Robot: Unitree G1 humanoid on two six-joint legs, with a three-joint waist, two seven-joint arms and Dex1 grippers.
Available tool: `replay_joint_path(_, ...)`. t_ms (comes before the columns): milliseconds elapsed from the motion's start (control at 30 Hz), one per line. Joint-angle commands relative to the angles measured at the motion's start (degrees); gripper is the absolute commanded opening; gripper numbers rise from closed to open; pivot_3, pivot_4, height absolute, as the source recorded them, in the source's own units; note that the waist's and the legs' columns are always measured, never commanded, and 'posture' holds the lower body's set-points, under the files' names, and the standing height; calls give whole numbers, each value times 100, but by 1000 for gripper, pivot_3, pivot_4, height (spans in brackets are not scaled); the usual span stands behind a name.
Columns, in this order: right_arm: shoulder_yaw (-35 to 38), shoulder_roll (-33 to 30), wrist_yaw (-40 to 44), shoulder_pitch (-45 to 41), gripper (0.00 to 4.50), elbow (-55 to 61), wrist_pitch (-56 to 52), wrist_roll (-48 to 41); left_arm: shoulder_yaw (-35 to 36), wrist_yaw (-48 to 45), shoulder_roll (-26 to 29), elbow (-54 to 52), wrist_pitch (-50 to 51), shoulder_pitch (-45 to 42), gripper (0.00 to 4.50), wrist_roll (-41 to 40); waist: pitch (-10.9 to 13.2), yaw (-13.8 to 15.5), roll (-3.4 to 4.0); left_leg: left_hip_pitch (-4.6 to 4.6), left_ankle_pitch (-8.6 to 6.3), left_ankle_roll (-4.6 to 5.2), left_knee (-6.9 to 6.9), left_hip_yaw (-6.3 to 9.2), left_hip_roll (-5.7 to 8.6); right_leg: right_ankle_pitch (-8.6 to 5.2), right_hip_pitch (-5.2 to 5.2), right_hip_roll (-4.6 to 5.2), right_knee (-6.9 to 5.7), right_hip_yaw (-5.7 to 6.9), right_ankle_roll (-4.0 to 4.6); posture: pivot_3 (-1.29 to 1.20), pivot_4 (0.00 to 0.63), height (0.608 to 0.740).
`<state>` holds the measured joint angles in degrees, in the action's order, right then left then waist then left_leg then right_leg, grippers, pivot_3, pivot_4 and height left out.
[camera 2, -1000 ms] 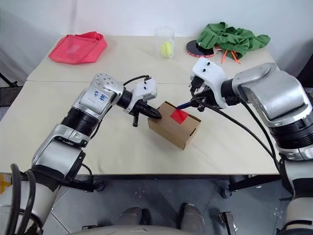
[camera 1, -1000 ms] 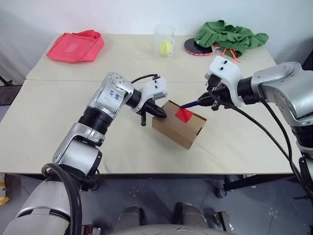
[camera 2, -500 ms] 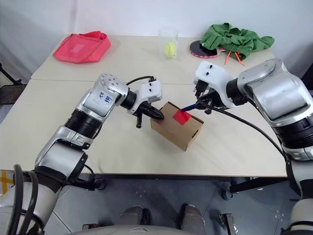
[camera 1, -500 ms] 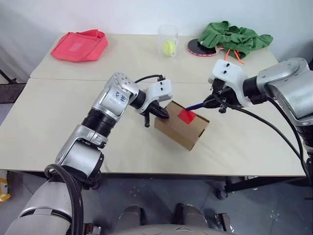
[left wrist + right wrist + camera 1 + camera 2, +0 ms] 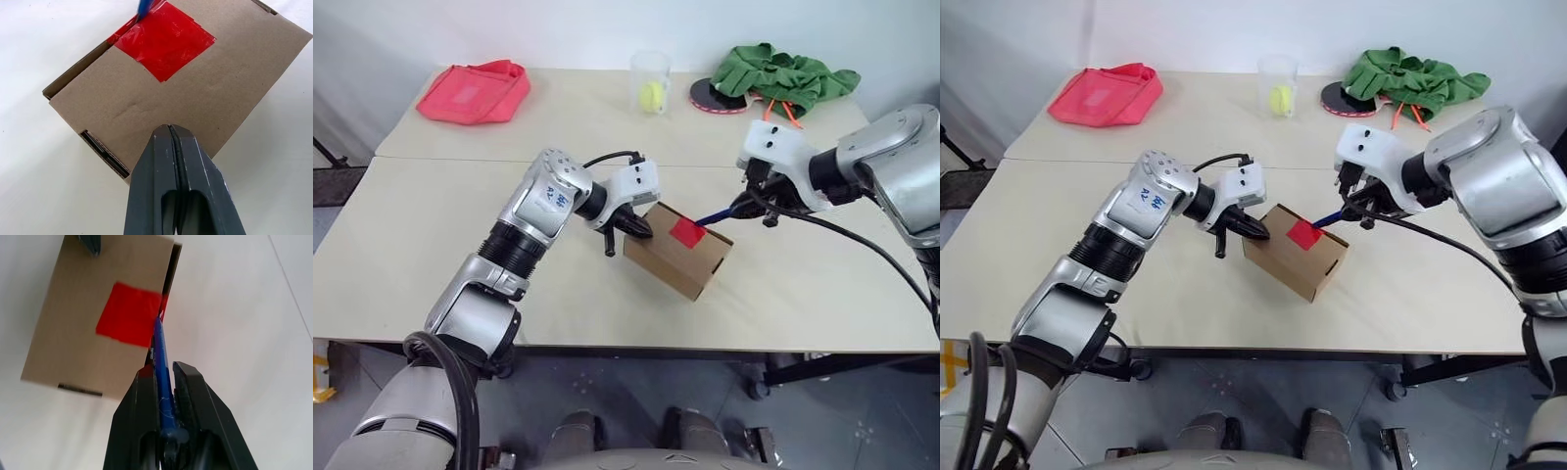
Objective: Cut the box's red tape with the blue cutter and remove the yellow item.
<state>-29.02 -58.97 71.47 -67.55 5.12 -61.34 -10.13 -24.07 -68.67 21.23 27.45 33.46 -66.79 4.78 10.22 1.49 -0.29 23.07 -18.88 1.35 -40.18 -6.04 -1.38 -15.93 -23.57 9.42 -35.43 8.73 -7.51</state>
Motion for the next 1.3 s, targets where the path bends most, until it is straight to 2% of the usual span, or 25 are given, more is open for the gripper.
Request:
replay_joint_path(33, -115, -337, 286, -51, 177, 59, -43, 196, -366, 14, -41, 298, 160, 291, 0, 251, 0, 2, -1, 0, 0, 0, -1, 1, 0, 0, 1, 0, 0, 0, 0, 0, 150, 740)
replay_joint_path(400, 37, -623, 554, -58, 177, 45, -70, 333, -348, 75, -128, 463, 98, 259, 0, 241, -3, 1, 2, -1, -1, 2, -11, -1, 0, 0, 3, 2, -1, -2, 0, 0, 150, 740)
replay_joint_path(600, 943, -744, 395, -128, 177, 22, -455, -59, -315, 83, -160, 579, 27, 234, 0, 254, -3, 6, 2, 0, -1, 3, -14, 0, 1, 0, 4, 4, 0, -2, 0, 0, 150, 740)
replay_joint_path(800, 2209, -686, -303, -77, 177, 39, -1017, -395, -292, 48, -168, 608, -7, 224, 0, 251, -5, 4, 6, 0, -1, 3, -17, 1, -1, 0, 8, 6, 0, -1, 1, 0, 150, 740)
replay_joint_path(867, 2709, -673, -701, 189, 177, 95, -1182, -405, -270, 35, -179, 611, -14, 213, 0, 228, -6, 12, 5, -1, -2, 4, -17, 1, 0, 0, 8, 6, 1, -2, 1, 0, 150, 740)
replay_joint_path(967, 3651, -512, -1470, 1556, 177, 393, -994, -189, -194, 23, -226, 597, -4, 200, 0, 156, -23, 23, -18, 1, -3, 5, -17, 7, 0, 0, 12, 8, 2, 4, 1, 0, 150, 740)
replay_joint_path(1033, 4274, -164, -2010, 2712, 177, 676, -535, -8, -143, 11, -260, 553, 17, 207, 0, 106, -38, 33, -41, 2, -3, 6, -18, 18, 2, 1, 21, 8, 2, 17, 0, 0, 150, 740)
replay_joint_path(1100, 4772, 397, -2503, 3490, 177, 872, 9, 34, -74, -47, -283, 474, 52, 233, 0, 27, -39, 23, -40, 2, -3, 6, -20, 16, 5, 2, 24, 8, 8, 19, -1, 0, 150, 740)
replay_joint_path(1200, 5162, 1078, -3147, 4107, 177, 803, 903, 105, -34, -88, -306, 397, 91, 243, 0, 5, -40, 9, 9, 3, 1, 9, -20, 6, 10, 2, 18, 9, 5, 10, -1, 0, 150, 740)
replay_joint_path(1300, 5486, 1864, -3932, 4528, 177, 358, 1809, 145, -43, -86, -316, 375, 109, 238, 0, 33, -41, 8, 11, -1, 3, 8, -18, 3, 11, 2, 17, 9, 1, 6, -2, 0, 150, 740)
